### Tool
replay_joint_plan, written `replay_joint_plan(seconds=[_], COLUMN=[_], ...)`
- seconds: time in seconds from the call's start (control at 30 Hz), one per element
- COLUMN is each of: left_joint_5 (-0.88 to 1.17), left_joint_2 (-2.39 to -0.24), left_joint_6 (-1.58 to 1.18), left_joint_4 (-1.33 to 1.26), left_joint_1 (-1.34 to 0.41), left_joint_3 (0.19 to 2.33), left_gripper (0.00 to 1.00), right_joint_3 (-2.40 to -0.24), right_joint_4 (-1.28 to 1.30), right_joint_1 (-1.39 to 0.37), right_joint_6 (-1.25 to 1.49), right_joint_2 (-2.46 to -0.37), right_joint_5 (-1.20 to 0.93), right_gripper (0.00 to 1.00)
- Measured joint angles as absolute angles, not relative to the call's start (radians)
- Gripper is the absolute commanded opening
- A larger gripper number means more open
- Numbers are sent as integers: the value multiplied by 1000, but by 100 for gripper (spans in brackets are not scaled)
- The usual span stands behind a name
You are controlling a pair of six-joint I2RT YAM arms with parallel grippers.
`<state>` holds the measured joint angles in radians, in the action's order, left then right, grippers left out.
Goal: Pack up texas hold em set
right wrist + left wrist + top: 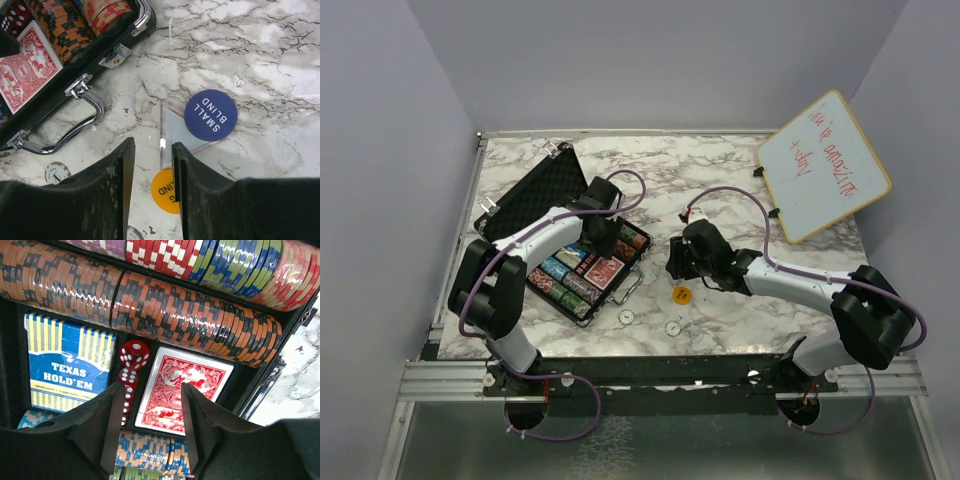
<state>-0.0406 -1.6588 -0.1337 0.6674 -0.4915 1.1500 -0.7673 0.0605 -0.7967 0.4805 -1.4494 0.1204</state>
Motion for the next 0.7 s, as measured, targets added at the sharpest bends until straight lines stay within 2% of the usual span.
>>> replay_joint_plan(seconds=[0.2, 0.7], left_joint_5=[-41, -42], left_joint_2=[-1679, -1755], left_joint_6=[-110, -66], left_joint_4=[683, 683], left_joint_1=[-492, -492], left_joint_3=[1169, 1241], left_gripper=[55, 47], right_joint_3=[-767, -767], right_joint_4=[60, 52], right_joint_1=[-797, -797], right_joint_6=[478, 472], right_joint_2=[-1455, -1474], right_joint_5=[118, 110], right_gripper=[41, 41])
